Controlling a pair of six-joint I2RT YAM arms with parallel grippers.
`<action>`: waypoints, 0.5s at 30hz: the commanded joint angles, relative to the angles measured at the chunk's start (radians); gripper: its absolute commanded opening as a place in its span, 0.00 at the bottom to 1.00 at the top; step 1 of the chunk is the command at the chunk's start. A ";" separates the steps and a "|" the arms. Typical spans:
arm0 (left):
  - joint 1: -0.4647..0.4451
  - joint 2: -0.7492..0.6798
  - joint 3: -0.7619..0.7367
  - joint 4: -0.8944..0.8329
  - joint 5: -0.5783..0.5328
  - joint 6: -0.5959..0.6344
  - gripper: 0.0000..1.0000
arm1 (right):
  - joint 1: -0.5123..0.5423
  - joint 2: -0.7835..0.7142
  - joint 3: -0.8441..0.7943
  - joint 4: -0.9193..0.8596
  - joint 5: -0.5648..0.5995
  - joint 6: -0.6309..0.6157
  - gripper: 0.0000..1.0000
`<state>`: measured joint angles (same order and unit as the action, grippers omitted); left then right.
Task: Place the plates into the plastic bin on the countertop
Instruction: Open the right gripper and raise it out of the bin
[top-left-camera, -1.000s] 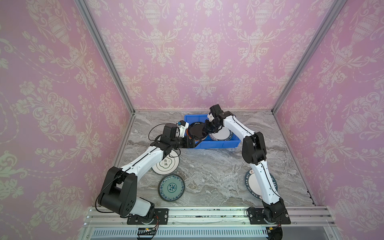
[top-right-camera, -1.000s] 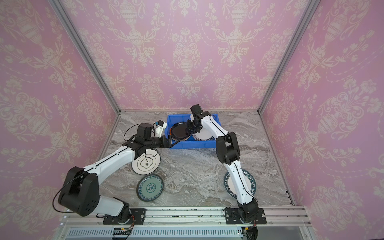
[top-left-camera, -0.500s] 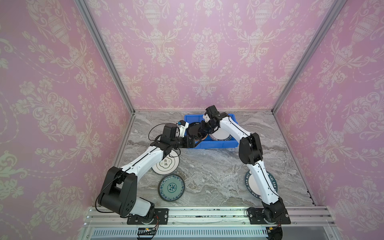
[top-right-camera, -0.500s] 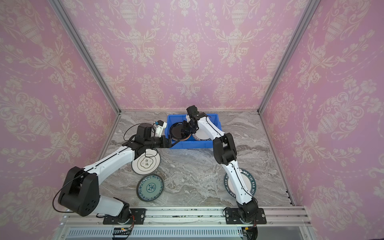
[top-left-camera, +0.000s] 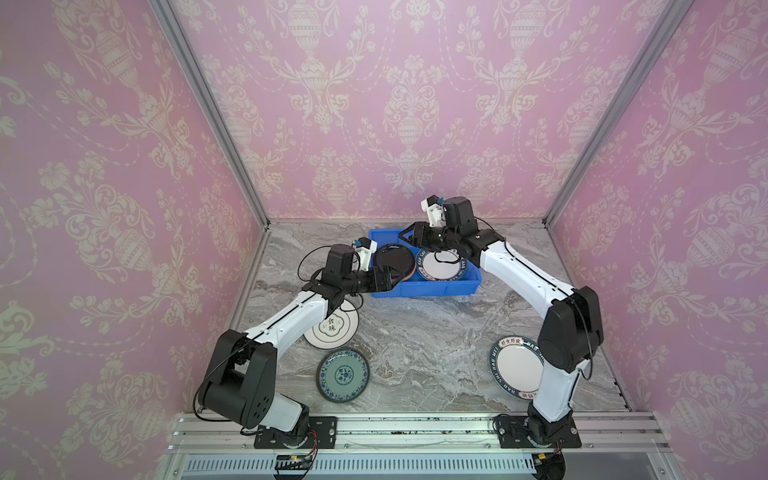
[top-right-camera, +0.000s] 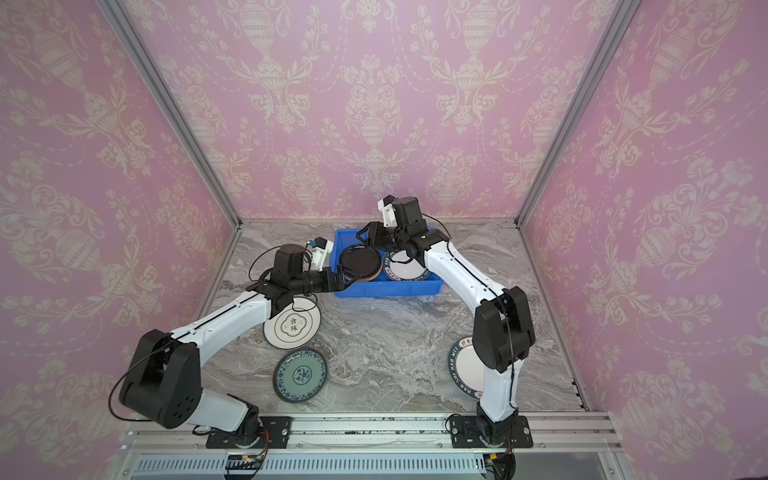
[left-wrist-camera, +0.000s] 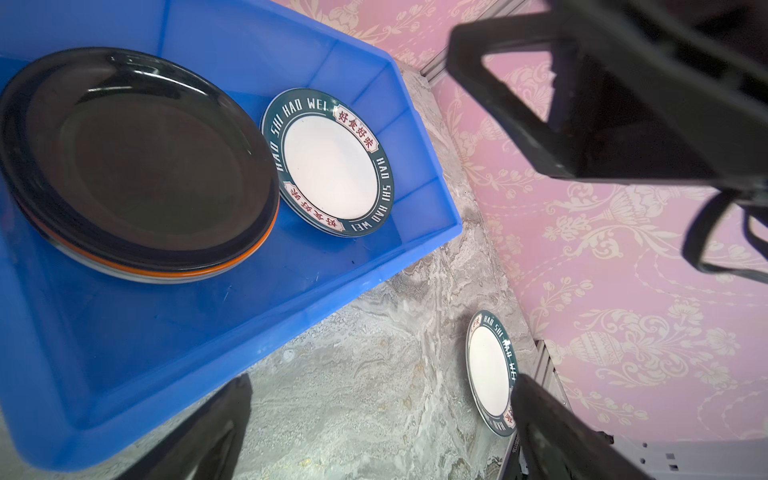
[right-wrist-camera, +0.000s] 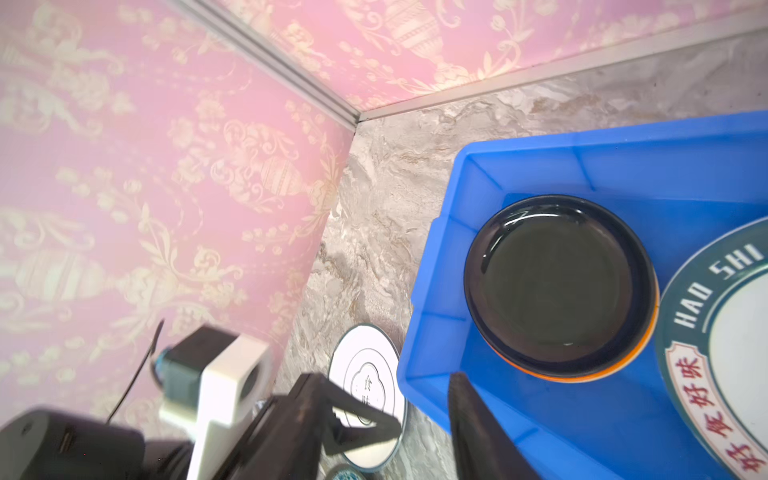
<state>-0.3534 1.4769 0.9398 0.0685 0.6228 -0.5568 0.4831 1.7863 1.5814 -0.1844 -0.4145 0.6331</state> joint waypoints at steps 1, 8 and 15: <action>0.007 0.000 0.008 0.039 0.021 -0.027 0.99 | 0.065 -0.143 -0.173 0.173 0.168 -0.097 0.81; 0.007 -0.037 -0.007 0.021 0.001 -0.014 0.99 | 0.153 -0.335 -0.390 0.162 0.228 -0.090 1.00; 0.007 -0.142 -0.071 -0.036 -0.022 -0.020 0.99 | 0.243 -0.349 -0.531 -0.029 0.038 -0.138 0.99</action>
<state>-0.3534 1.3918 0.8974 0.0601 0.6121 -0.5571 0.6926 1.4536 1.1542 -0.1360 -0.2890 0.5156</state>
